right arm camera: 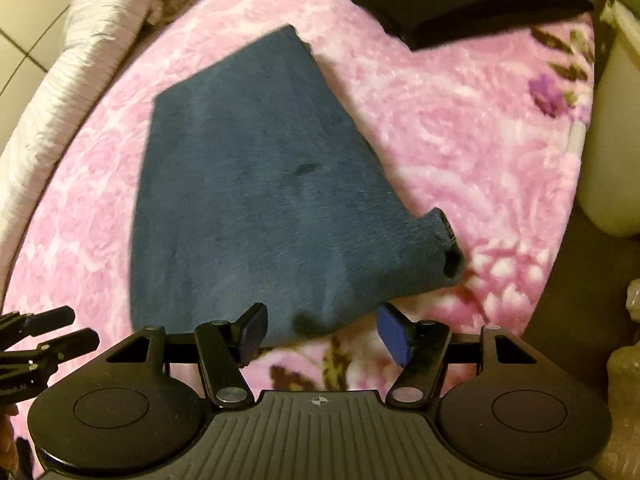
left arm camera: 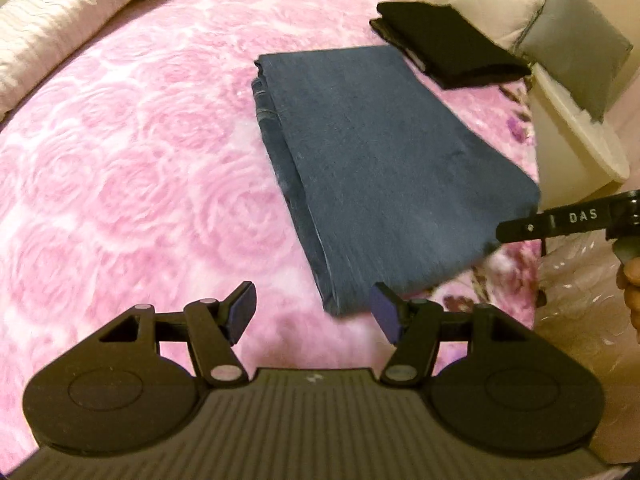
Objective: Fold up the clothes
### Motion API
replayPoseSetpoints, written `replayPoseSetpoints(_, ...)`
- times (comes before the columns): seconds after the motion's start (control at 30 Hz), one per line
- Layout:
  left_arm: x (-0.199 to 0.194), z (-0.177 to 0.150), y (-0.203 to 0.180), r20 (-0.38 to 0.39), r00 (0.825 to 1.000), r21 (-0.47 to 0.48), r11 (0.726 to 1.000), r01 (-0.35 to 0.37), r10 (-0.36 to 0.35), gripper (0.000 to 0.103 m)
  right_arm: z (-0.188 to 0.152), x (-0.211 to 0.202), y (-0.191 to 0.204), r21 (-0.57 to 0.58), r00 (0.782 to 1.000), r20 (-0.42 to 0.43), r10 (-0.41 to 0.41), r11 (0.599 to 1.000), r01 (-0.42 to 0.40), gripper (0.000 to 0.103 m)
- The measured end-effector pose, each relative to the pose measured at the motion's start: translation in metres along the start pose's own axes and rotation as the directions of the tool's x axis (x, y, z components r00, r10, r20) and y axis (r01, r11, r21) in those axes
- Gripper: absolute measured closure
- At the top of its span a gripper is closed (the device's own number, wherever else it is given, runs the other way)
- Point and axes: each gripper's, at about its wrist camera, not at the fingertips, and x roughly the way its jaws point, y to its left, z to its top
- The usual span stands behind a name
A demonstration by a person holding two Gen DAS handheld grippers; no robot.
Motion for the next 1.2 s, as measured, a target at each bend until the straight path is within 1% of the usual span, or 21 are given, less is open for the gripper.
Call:
replayPoseSetpoints(0.1,-0.017,-0.015,0.001,0.009,1.0,-0.024,1.0,-0.001,0.001,0.044,-0.009,-0.019,0.009,-0.02,0.999,0.032,0.004,1.0,-0.004,0.039)
replayPoseSetpoints(0.2,-0.024,-0.025,0.002,0.004,0.999,-0.101,0.994,0.036,-0.036,0.044,-0.015,-0.034,0.012,-0.006,0.998,0.062,0.028,1.0,-0.028,0.038)
replayPoseSetpoints(0.3,-0.025,-0.026,0.0,0.013,0.999,-0.134,0.99,0.045,-0.043,0.044,-0.015,-0.023,-0.012,0.09,0.993,0.072,0.093,0.991,-0.099,0.034)
replayPoseSetpoints(0.33,-0.025,-0.026,0.0,0.016,0.999,-0.145,0.988,0.048,-0.046,0.044,-0.015,-0.02,-0.019,0.121,0.99,0.077,0.114,0.985,-0.123,0.03)
replayPoseSetpoints(0.47,-0.008,-0.018,0.001,0.015,0.999,-0.214,0.976,0.046,-0.044,0.044,-0.015,-0.006,-0.051,0.245,0.975,0.104,0.196,0.945,-0.216,0.025)
replayPoseSetpoints(0.6,0.028,-0.002,0.002,-0.012,1.0,-0.253,0.967,0.025,-0.029,0.044,-0.014,0.009,-0.082,0.361,0.951,0.142,0.274,0.88,-0.308,0.024)
replayPoseSetpoints(0.67,0.049,0.007,0.004,-0.028,0.999,-0.277,0.961,0.013,-0.022,0.044,-0.012,0.028,-0.1,0.412,0.921,0.192,0.34,0.823,-0.39,0.024)
replayPoseSetpoints(0.7,0.059,0.011,0.008,-0.034,0.999,-0.305,0.952,0.014,-0.026,0.044,-0.011,0.038,-0.109,0.435,0.903,0.218,0.371,0.791,-0.43,0.024)
replayPoseSetpoints(0.77,0.078,0.019,0.014,-0.068,0.997,-0.362,0.932,-0.002,-0.024,0.046,-0.003,0.054,-0.126,0.48,0.884,0.236,0.403,0.743,-0.467,0.025)
replayPoseSetpoints(0.8,0.085,0.021,0.014,-0.089,0.996,-0.361,0.933,-0.011,-0.022,0.046,0.001,0.062,-0.135,0.505,0.876,0.241,0.418,0.717,-0.481,0.025)
replayPoseSetpoints(0.83,0.091,0.024,0.013,-0.109,0.994,-0.359,0.933,-0.02,-0.02,0.044,0.004,0.068,-0.143,0.528,0.864,0.241,0.441,0.688,-0.498,0.031)
replayPoseSetpoints(0.87,0.098,0.027,0.013,-0.129,0.991,-0.357,0.934,-0.029,-0.018,0.044,0.01,0.073,-0.149,0.539,0.862,0.22,0.456,0.68,-0.497,0.056)
replayPoseSetpoints(0.93,0.102,0.03,0.008,-0.153,0.988,-0.345,0.937,-0.046,-0.008,0.046,0.026,0.078,-0.158,0.527,0.863,0.144,0.484,0.701,-0.48,0.068)
replayPoseSetpoints(0.97,0.101,0.031,0.005,-0.162,0.987,-0.35,0.935,-0.053,-0.005,0.048,0.034,0.077,-0.161,0.513,0.857,0.112,0.503,0.709,-0.483,0.072)
replayPoseSetpoints(1.03,0.098,0.033,-0.003,-0.176,0.984,-0.375,0.926,-0.039,-0.03,0.048,0.058,0.068,-0.166,0.467,0.841,0.043,0.54,0.733,-0.495,0.074)
replayPoseSetpoints(1.07,0.097,0.035,-0.012,-0.18,0.983,-0.374,0.927,-0.028,-0.043,0.048,0.073,0.061,-0.172,0.444,0.839,0.027,0.543,0.746,-0.497,0.074)
replayPoseSetpoints(1.1,0.096,0.037,-0.022,-0.183,0.981,-0.373,0.928,-0.017,-0.055,0.048,0.09,0.053,-0.181,0.418,0.848,0.023,0.529,0.766,-0.489,0.074)
replayPoseSetpoints(1.13,0.096,0.039,-0.033,-0.184,0.981,-0.364,0.931,-0.005,-0.067,0.05,0.109,0.045,-0.19,0.389,0.858,0.022,0.513,0.786,-0.48,0.075)
replayPoseSetpoints(1.17,0.096,0.042,-0.045,-0.185,0.98,-0.355,0.935,0.007,-0.078,0.055,0.129,0.037,-0.2,0.341,0.874,0.028,0.485,0.817,-0.465,0.075)
replayPoseSetpoints(1.2,0.097,0.045,-0.057,-0.187,0.978,-0.342,0.94,0.02,-0.088,0.055,0.151,0.03,-0.207,0.265,0.893,0.03,0.448,0.858,-0.439,0.075)
